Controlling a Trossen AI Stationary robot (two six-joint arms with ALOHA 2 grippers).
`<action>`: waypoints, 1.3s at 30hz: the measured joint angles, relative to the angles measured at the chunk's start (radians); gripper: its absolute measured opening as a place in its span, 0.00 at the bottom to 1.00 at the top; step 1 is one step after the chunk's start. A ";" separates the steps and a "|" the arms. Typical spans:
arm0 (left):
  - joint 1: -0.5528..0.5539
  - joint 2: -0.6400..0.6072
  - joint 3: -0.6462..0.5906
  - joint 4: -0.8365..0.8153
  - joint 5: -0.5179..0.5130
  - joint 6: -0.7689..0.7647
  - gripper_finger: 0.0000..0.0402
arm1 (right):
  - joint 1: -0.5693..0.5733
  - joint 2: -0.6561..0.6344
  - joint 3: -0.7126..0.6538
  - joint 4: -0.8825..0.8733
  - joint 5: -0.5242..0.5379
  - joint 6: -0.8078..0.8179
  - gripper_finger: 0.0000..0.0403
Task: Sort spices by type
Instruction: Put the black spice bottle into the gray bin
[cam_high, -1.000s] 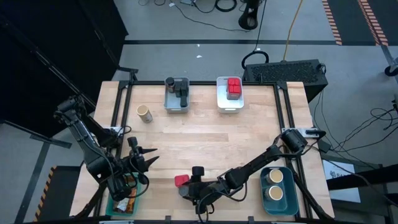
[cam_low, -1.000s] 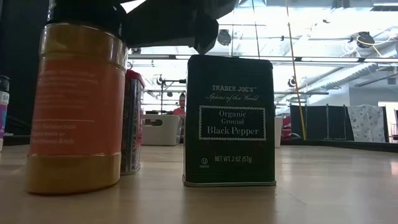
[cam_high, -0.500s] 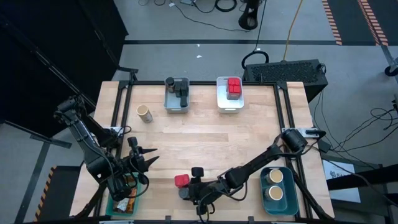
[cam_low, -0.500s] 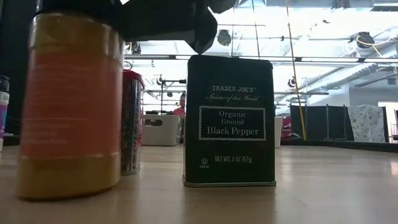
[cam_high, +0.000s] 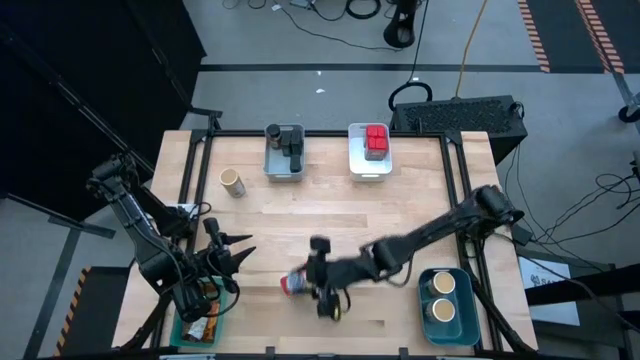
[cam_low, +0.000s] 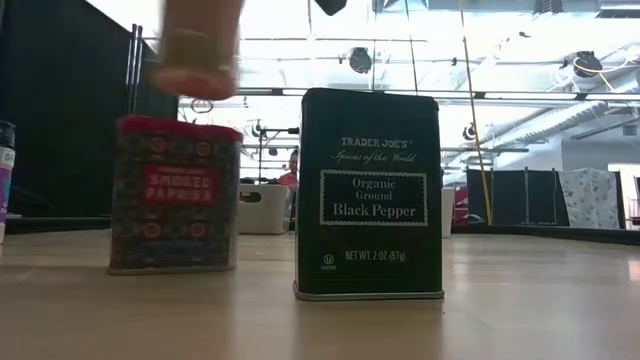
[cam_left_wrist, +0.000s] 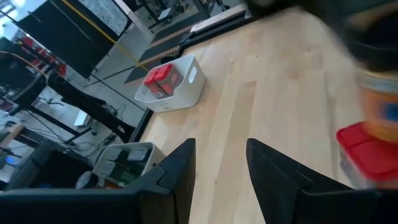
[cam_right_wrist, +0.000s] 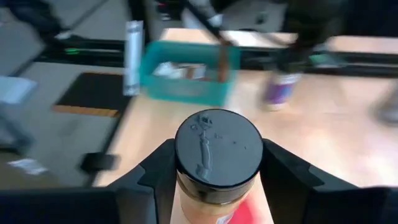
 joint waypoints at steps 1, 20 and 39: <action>0.000 0.000 0.000 -0.017 0.000 -0.004 0.36 | -0.023 -0.021 0.000 -0.026 0.004 -0.010 0.42; 0.000 0.000 0.001 -0.234 -0.008 -0.077 0.36 | -0.556 -0.065 0.001 0.154 -0.195 -0.260 0.42; 0.018 0.000 0.002 -0.438 -0.048 -0.298 0.36 | -0.712 0.214 0.361 -0.017 -0.299 -0.183 0.42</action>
